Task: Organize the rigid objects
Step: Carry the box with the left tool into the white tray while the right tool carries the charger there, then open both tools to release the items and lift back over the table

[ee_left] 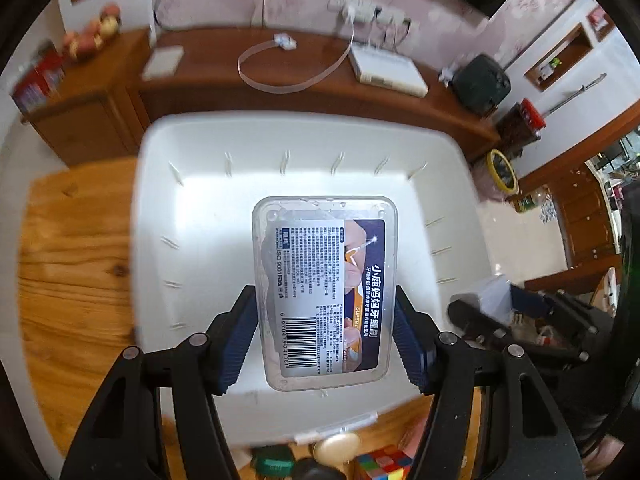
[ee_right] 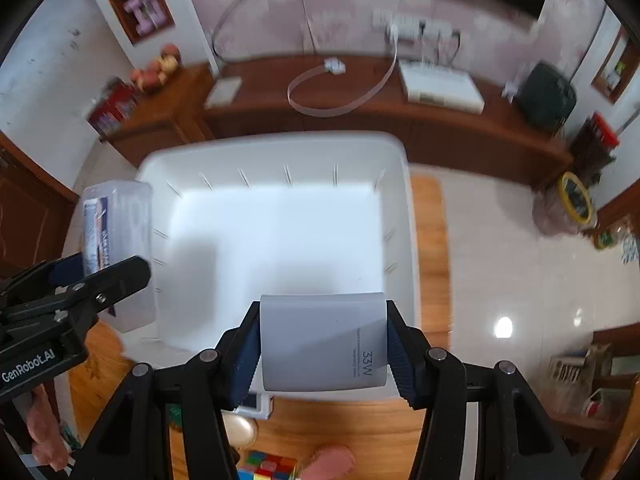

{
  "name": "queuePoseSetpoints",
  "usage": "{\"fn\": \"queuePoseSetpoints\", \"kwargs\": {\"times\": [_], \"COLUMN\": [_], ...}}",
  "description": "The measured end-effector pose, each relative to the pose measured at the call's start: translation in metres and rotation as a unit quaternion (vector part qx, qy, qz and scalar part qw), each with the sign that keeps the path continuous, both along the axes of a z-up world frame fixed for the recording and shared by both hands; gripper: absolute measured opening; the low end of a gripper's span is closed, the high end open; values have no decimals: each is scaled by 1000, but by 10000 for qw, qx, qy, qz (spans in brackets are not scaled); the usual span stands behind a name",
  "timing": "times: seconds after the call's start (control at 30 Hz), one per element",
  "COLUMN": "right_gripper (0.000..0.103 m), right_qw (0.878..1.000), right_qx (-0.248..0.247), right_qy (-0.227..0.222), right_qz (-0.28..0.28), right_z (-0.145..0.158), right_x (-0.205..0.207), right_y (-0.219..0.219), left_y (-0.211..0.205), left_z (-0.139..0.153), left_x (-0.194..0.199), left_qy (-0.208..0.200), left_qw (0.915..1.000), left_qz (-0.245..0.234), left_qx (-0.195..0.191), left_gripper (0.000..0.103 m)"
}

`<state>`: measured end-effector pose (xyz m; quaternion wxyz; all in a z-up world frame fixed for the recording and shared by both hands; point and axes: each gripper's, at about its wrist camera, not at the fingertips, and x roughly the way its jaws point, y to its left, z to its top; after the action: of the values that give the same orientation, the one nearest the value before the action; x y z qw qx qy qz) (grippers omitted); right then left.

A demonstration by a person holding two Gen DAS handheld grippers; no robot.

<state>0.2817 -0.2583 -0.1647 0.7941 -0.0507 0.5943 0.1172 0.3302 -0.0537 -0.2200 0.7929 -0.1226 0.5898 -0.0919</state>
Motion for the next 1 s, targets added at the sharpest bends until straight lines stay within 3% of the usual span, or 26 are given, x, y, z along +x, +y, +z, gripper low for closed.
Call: {"fn": "queuePoseSetpoints", "kwargs": {"times": [0.2,0.33,0.43,0.6,1.0], "right_gripper": [57,57,58,73,73], "right_qw": [9983,9965,9957,9977,9999], "right_qx": [-189,-218,-200,-211,-28], "right_qy": [545,791,878,604,90], "right_qz": [-73,-138,-202,-217,-137], "right_z": [-60,-81,-89,-83,-42], "right_x": [9,11,11,2,-32], "right_y": [9,9,7,6,3], "left_y": [-7,-6,-3,-1,5], "left_z": [-44,-60,-66,-52,13], "left_x": [9,10,6,-5,-59], "left_qy": [449,740,932,804,286], "left_qw": [9990,9971,9955,9966,9996], "left_qz": [36,121,182,103,-13], "left_qx": [-1,99,-16,-119,-10], "left_gripper": [68,68,81,85,85]}}
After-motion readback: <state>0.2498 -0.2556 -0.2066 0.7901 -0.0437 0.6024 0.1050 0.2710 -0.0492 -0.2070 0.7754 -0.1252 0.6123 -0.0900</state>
